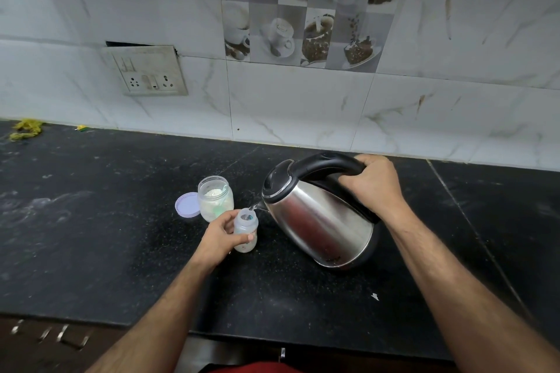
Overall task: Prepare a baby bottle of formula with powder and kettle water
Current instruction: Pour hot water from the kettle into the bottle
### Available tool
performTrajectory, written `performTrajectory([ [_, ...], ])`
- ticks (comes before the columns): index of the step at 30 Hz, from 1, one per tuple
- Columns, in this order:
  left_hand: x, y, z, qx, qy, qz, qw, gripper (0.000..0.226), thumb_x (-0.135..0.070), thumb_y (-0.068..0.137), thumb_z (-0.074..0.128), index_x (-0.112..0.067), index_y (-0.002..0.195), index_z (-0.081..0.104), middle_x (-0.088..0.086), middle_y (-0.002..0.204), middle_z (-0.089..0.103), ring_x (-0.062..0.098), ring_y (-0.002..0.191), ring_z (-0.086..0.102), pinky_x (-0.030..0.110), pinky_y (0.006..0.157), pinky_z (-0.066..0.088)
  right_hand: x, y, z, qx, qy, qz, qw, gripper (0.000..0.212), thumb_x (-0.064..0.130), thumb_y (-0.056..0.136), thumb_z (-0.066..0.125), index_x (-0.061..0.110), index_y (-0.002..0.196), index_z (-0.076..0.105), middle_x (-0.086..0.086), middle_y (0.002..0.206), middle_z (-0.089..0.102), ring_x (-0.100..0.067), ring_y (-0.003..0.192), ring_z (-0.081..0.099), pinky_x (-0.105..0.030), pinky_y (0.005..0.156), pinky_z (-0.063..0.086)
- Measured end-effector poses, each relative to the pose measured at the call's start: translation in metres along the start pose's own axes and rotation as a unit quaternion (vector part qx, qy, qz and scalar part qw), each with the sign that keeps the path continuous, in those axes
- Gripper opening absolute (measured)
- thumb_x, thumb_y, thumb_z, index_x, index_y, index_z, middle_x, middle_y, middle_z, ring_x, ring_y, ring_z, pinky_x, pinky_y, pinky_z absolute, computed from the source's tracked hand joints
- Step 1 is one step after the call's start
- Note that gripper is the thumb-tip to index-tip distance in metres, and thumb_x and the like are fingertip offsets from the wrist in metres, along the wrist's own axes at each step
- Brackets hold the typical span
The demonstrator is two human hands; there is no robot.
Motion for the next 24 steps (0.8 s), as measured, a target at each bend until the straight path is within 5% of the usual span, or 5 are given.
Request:
performTrajectory([
  [6,-0.002,0.003,0.002,0.001,-0.009,0.003,1.0,0.059,0.007,0.069,0.083,-0.017,0.12,0.064,0.001,0.116,0.075,0.018,0.113,0.068,0.035,0.1,0.051,-0.01,-0.003,0.011,0.0,0.01,0.009,1.0,0.02,0.021,0.061,0.074,0.023,0.052,0.057,0.012,0.045,0.054,-0.008,0.046,0.048,-0.026,0.051,0.035],
  [17,-0.012,0.014,0.012,0.005,-0.028,0.003,1.0,0.06,0.003,0.07,0.084,-0.016,0.122,0.063,0.003,0.115,0.074,0.021,0.113,0.068,0.038,0.1,0.051,-0.009,0.016,0.004,-0.024,0.146,0.022,0.989,0.005,0.019,0.054,0.062,0.023,0.053,0.061,0.013,0.039,0.043,-0.002,0.036,0.036,-0.017,0.039,0.028],
  [24,-0.013,0.021,0.019,-0.011,-0.041,-0.001,0.999,0.061,-0.001,0.064,0.085,-0.015,0.119,0.063,0.004,0.113,0.075,0.022,0.113,0.068,0.035,0.096,0.054,0.005,0.051,-0.011,-0.07,0.245,0.031,0.967,0.013,0.008,0.055,0.064,0.003,0.061,0.054,-0.005,0.052,0.04,-0.018,0.049,0.037,-0.031,0.05,0.029],
])
Point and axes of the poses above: each hand's wrist, its own y-axis towards the middle knuckle, its own z-axis out of the palm, x = y × z, the point moved 4 cm from there along y, towards the middle knuckle
